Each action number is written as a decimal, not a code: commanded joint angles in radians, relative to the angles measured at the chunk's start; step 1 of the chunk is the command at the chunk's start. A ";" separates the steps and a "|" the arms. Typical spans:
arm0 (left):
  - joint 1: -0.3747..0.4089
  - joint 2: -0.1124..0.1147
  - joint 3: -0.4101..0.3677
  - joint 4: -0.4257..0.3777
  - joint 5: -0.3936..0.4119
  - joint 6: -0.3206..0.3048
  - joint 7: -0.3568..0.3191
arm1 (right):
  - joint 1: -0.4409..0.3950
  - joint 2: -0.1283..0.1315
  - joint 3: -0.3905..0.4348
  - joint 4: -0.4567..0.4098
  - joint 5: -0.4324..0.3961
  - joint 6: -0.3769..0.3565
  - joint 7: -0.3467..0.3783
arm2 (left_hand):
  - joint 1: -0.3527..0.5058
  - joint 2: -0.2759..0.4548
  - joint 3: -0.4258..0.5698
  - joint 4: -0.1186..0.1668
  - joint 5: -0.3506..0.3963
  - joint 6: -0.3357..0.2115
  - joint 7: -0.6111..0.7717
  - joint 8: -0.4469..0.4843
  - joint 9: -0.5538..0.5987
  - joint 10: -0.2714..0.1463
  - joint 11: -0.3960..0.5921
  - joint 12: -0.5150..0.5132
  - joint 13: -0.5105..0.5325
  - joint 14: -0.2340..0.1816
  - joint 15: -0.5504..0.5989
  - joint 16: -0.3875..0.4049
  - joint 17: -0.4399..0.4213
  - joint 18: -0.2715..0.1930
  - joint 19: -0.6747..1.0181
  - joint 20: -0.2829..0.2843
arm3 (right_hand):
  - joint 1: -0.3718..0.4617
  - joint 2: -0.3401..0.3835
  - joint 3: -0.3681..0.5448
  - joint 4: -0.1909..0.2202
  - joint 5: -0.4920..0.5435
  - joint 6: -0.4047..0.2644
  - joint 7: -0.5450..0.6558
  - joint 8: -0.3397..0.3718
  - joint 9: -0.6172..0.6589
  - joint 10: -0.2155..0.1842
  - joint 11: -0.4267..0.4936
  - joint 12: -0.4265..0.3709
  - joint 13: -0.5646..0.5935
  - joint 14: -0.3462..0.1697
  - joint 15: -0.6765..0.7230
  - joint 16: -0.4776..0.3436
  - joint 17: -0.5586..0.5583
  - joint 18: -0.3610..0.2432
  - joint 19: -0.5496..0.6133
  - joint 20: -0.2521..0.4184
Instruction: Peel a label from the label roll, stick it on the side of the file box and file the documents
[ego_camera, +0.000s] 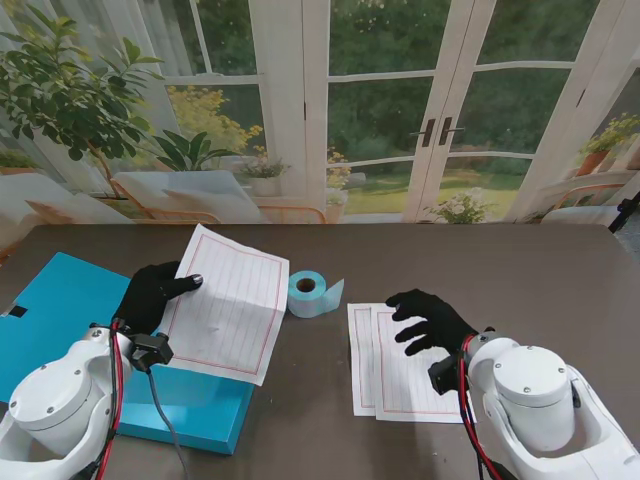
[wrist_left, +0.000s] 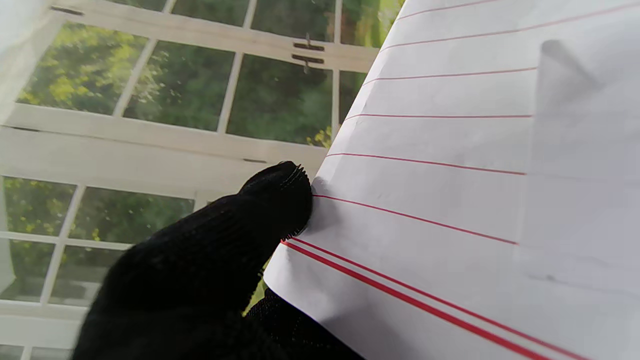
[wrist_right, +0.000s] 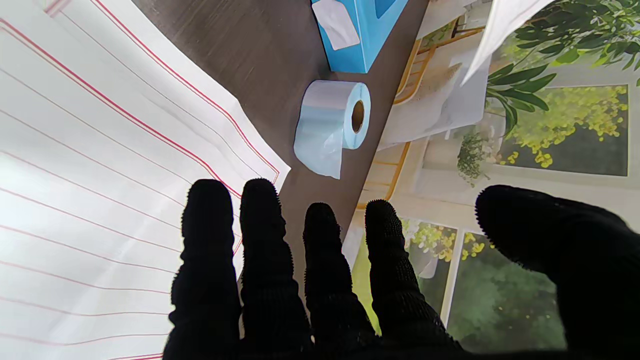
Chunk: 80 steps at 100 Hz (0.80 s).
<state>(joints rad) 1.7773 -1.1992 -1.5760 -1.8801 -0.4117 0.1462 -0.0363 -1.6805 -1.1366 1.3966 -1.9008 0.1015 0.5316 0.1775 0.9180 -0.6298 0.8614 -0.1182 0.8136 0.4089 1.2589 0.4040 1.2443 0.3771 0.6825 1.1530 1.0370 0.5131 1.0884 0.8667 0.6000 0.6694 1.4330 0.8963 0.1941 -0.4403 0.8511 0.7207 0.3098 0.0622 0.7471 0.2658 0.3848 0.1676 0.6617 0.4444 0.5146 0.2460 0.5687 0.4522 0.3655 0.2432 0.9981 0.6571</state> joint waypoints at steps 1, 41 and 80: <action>0.011 0.007 -0.019 0.021 0.018 0.020 -0.013 | -0.011 -0.004 -0.004 -0.006 0.001 0.003 0.010 | 0.075 -0.025 0.054 0.018 -0.007 0.038 0.051 -0.002 0.036 -0.029 0.002 0.026 -0.001 0.092 0.000 0.020 -0.006 -0.019 0.070 0.022 | -0.019 0.015 -0.002 -0.023 -0.012 -0.027 0.007 -0.005 -0.025 -0.022 -0.010 -0.005 -0.027 -0.016 -0.009 -0.005 -0.281 -0.022 -0.018 -0.002; -0.026 0.017 -0.080 0.128 0.201 0.134 -0.033 | -0.021 -0.007 0.005 -0.012 0.017 -0.003 0.002 | 0.074 -0.012 0.034 0.018 -0.019 0.029 0.051 0.002 0.022 -0.027 -0.002 0.029 -0.020 0.092 0.002 0.028 -0.018 -0.026 0.062 0.033 | 0.025 0.019 -0.019 -0.030 0.014 -0.025 0.004 -0.004 0.003 -0.012 -0.006 -0.004 -0.014 -0.006 -0.008 -0.005 -0.277 -0.016 -0.025 0.003; -0.071 0.033 -0.078 0.202 0.398 0.239 -0.041 | -0.034 -0.011 0.021 0.002 0.048 -0.035 -0.006 | 0.080 0.016 -0.010 0.012 -0.047 0.021 0.052 0.012 -0.011 -0.026 -0.006 0.035 -0.057 0.087 -0.004 0.031 -0.056 -0.055 0.044 0.042 | 0.050 0.027 -0.041 -0.047 0.023 -0.027 -0.002 -0.005 0.018 -0.006 -0.004 -0.007 -0.008 -0.001 -0.009 -0.005 -0.276 -0.012 -0.028 0.006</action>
<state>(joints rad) 1.7099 -1.1697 -1.6526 -1.6940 -0.0227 0.3752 -0.0617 -1.7031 -1.1444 1.4144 -1.9031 0.1454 0.5061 0.1568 0.9193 -0.6278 0.8523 -0.1182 0.8009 0.4090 1.2603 0.4040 1.2413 0.3776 0.6725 1.1684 1.0032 0.5220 1.0886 0.8801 0.5594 0.6705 1.4331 0.9087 0.2270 -0.4403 0.8288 0.7093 0.3113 0.0621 0.7469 0.2658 0.3871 0.1675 0.6617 0.4444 0.5147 0.2465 0.5677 0.4522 0.3655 0.2431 0.9879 0.6570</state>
